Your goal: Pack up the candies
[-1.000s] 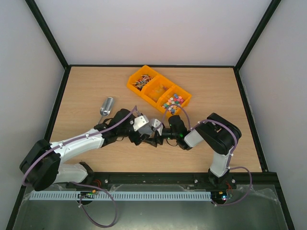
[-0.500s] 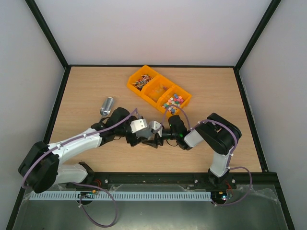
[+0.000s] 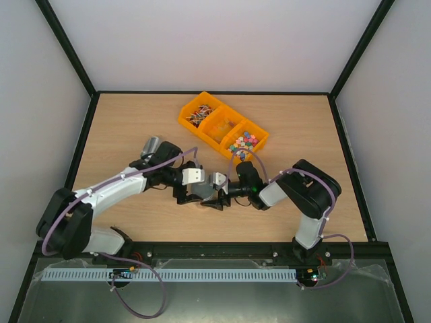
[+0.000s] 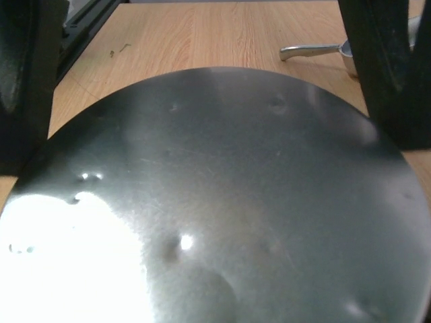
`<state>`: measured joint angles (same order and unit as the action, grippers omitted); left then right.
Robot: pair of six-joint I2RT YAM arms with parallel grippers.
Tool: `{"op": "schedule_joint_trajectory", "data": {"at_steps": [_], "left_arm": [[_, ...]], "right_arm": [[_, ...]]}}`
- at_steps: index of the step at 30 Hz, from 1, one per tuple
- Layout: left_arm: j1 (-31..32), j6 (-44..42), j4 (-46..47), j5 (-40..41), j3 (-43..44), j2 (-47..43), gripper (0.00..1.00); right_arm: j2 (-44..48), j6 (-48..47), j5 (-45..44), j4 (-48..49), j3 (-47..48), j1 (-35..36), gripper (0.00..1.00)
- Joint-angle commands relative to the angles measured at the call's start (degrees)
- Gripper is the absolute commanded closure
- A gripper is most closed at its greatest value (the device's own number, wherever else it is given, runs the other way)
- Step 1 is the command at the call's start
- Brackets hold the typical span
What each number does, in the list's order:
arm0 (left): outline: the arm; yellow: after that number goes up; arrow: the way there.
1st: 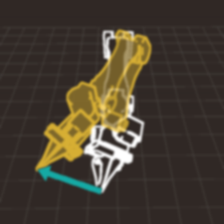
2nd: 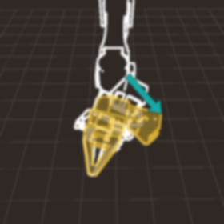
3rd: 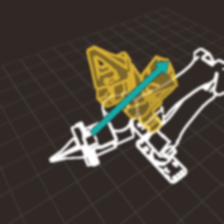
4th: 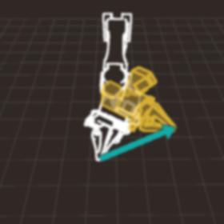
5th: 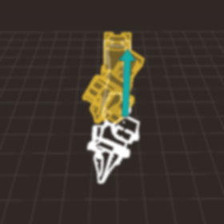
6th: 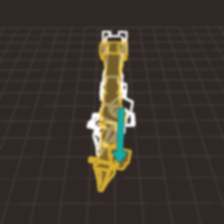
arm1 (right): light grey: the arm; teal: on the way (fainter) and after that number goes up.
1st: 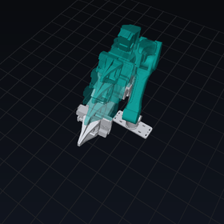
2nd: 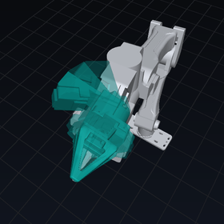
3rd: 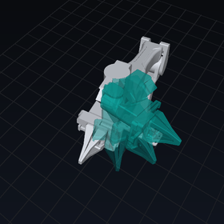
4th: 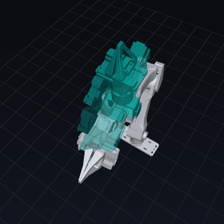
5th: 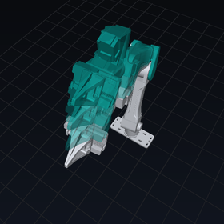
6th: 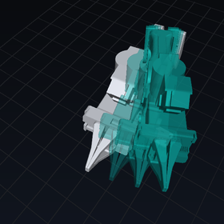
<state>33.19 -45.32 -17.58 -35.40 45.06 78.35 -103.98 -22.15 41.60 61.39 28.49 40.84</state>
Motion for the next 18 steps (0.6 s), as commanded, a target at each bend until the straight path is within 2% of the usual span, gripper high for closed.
{"op": "schedule_joint_trajectory", "data": {"at_steps": [1,7,12,15,18], "left_arm": [[-2.0,4.6,2.0,0.1,-2.1,-5.6,0.01],[-1.7,15.4,6.1,4.5,-6.2,-12.9,0.00],[1.4,22.2,9.9,10.3,-9.9,-14.5,0.00],[3.3,26.3,12.9,13.8,-10.5,-13.5,0.00],[3.7,28.9,14.7,14.9,-10.8,-12.6,0.00]], "right_arm": [[0.4,-0.4,1.9,-4.1,-1.5,0.1,0.58],[-1.3,6.8,-3.8,-0.4,-1.3,0.1,0.57],[-2.5,8.4,-7.1,1.2,-0.9,0.2,0.52],[-2.8,7.6,-7.5,1.2,-0.9,0.1,0.40],[-2.9,7.0,-5.7,1.1,-1.0,0.1,0.19]]}}
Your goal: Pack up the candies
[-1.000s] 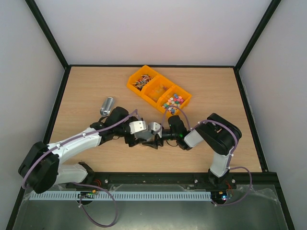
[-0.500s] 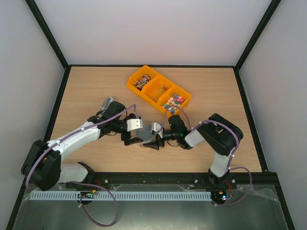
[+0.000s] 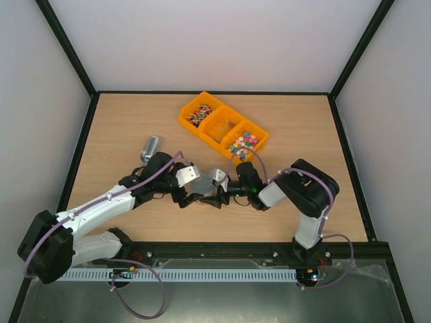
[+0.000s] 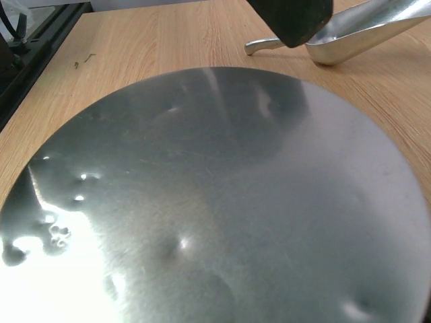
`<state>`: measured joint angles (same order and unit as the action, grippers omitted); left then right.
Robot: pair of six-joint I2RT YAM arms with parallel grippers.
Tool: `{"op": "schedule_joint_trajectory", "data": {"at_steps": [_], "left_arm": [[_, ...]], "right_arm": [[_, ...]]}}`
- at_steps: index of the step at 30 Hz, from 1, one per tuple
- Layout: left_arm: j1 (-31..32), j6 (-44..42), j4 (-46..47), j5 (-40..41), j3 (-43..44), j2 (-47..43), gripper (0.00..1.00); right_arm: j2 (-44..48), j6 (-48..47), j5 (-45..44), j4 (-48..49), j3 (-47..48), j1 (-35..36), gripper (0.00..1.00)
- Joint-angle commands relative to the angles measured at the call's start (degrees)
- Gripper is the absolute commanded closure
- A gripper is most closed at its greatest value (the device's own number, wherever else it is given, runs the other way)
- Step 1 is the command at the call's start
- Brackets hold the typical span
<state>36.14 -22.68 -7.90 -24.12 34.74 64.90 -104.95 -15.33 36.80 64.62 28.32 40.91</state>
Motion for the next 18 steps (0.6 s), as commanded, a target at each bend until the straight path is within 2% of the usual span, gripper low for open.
{"op": "schedule_joint_trajectory", "data": {"at_steps": [1,4,10,18], "left_arm": [[0.9,6.3,5.1,4.0,-0.5,1.1,0.01],[1.6,6.6,5.5,5.6,-0.8,1.4,0.00],[2.8,7.6,5.9,6.0,-0.9,2.3,0.00],[4.0,5.8,6.2,6.6,-0.2,5.4,0.00]], "right_arm": [[-2.0,0.1,-0.6,-2.1,-0.8,0.0,0.15],[-2.4,-0.2,-0.6,-1.7,-0.7,0.1,0.08],[-3.0,-0.5,-0.5,-0.4,-0.5,0.1,0.03],[-3.4,-0.6,-0.1,0.8,-0.5,0.2,0.07]]}}
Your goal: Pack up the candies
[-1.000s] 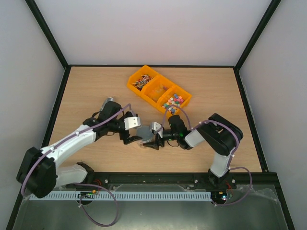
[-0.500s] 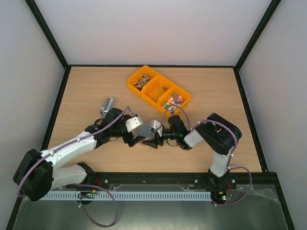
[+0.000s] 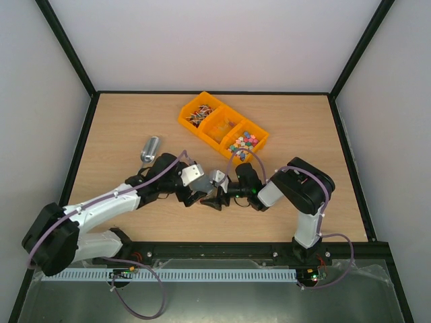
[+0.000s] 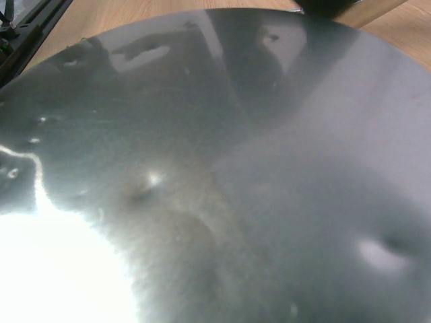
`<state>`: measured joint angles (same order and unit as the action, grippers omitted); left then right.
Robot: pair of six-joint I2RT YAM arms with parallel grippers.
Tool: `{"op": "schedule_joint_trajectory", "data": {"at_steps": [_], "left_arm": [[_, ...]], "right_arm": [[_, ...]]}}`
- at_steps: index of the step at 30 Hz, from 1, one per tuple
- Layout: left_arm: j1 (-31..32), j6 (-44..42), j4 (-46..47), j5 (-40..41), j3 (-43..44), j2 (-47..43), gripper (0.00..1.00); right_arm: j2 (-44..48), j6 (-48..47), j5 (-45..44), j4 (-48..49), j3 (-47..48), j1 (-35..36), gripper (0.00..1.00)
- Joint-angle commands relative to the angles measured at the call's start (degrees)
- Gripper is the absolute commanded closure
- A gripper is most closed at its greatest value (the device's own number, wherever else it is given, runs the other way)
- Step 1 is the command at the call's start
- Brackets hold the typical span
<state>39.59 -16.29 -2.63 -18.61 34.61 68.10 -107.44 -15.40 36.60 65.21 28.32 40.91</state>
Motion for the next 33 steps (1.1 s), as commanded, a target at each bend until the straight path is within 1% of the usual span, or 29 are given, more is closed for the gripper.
{"op": "schedule_joint_trajectory", "data": {"at_steps": [1,9,14,16,21,23,26,30,33], "left_arm": [[0.6,-0.6,1.0,1.3,0.1,2.6,0.01],[1.2,-1.2,2.5,0.8,-0.2,2.6,0.00],[1.2,-1.9,2.6,-0.5,-0.2,2.5,0.01],[1.2,-2.0,2.7,-0.6,-0.2,2.7,0.02],[0.9,-3.6,1.8,-1.7,0.1,2.8,0.09],[0.4,-5.8,0.7,-3.4,0.3,2.5,0.12],[-1.1,-11.4,-2.6,-6.5,1.2,2.5,0.16],[-3.3,-21.2,-8.8,-11.1,2.8,3.6,0.18],[-5.4,-28.6,-12.5,-13.1,4.4,5.8,0.19]], "right_arm": [[-1.0,-0.5,0.0,0.5,-0.5,0.3,0.08],[-1.0,-0.1,0.4,1.8,-0.5,0.6,0.13],[-1.0,-0.5,1.0,1.9,-0.4,0.6,0.12],[-1.0,-0.7,1.2,2.1,-0.5,0.6,0.16],[-0.7,-2.1,2.4,1.3,-0.5,0.6,0.29],[-0.5,-2.8,2.8,0.8,-0.5,0.6,0.33],[-0.2,-4.2,4.0,0.3,-0.6,0.5,0.36],[0.6,-6.2,6.2,-0.5,-0.7,0.3,0.40],[1.0,-7.6,7.6,-1.5,-0.8,0.1,0.42]]}}
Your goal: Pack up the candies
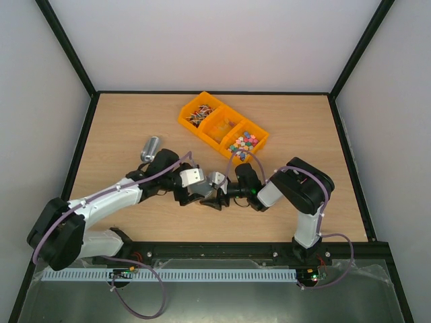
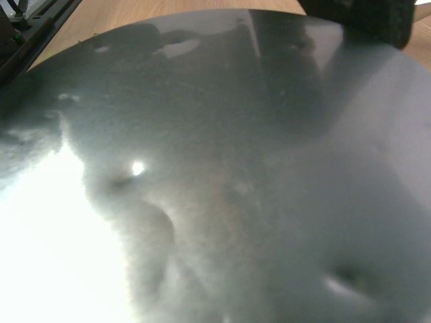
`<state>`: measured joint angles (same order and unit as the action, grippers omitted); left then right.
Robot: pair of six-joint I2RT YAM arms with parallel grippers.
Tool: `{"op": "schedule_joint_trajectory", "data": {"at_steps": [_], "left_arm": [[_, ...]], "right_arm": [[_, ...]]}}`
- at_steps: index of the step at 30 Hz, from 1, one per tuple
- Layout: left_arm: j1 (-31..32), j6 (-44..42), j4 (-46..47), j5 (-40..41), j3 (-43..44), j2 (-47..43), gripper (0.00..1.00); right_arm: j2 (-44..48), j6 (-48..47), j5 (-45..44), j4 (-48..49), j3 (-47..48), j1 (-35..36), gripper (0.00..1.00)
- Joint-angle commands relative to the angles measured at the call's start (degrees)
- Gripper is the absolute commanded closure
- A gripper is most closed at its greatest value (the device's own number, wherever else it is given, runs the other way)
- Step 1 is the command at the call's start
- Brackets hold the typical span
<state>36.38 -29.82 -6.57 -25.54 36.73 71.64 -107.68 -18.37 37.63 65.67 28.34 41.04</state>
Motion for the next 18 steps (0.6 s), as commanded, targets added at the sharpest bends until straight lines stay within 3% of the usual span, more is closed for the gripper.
{"op": "schedule_joint_trajectory", "data": {"at_steps": [1,6,10,18], "left_arm": [[-3.2,-16.9,-9.6,-7.2,3.2,3.3,0.19],[-7.8,-26.6,-17.2,-10.8,11.3,10.2,0.15],[-11.0,-21.7,-15.9,-13.2,14.7,10.9,0.01],[-10.0,-7.9,-7.1,-8.2,4.6,-0.3,0.00]], "right_arm": [[1.4,-5.0,7.0,-2.2,-0.8,-0.1,0.43],[1.6,-5.1,7.8,-3.1,-0.7,-0.2,0.46],[1.6,-1.4,5.8,-2.3,-0.5,-0.5,0.47],[0.9,0.6,1.3,-2.0,-0.3,-0.6,0.47]]}}
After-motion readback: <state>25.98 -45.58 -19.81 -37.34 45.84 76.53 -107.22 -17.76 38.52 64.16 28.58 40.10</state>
